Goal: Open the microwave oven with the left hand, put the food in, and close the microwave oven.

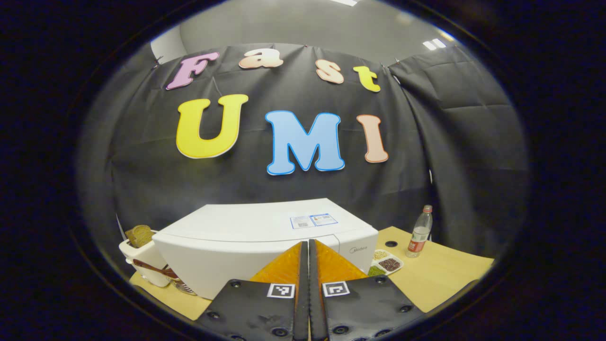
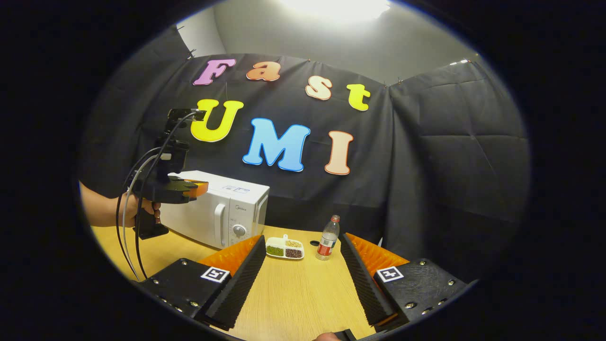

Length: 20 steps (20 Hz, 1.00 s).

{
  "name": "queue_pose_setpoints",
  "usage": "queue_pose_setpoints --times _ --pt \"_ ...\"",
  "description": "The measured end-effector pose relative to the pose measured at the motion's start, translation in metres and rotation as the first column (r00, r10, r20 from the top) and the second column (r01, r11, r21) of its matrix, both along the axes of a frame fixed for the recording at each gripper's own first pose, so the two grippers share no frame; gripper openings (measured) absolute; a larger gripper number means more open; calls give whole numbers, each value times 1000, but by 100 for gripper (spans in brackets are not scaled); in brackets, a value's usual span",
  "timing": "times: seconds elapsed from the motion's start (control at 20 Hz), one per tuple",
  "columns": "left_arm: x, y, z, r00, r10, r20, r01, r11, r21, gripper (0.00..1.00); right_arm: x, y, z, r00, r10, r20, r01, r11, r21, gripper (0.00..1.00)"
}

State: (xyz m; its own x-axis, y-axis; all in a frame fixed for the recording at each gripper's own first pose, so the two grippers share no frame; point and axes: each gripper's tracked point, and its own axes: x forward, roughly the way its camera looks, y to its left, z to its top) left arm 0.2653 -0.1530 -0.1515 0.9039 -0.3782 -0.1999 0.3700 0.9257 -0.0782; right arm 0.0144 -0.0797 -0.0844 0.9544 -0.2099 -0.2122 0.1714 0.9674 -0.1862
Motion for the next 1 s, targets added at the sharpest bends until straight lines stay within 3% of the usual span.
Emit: queue_pose_setpoints --times 0.6,0.95,1.0 --pt "-142 53 104 977 179 113 -180 984 -1 7 -19 -5 27 987 140 82 -148 983 107 97" --pt "-213 79 137 970 196 144 -201 979 20 7 -26 8 41 982 161 102 -175 974 144 97" --pt "-219 85 138 969 202 143 -206 978 16 16 -27 10 43 982 158 102 -171 976 135 97"
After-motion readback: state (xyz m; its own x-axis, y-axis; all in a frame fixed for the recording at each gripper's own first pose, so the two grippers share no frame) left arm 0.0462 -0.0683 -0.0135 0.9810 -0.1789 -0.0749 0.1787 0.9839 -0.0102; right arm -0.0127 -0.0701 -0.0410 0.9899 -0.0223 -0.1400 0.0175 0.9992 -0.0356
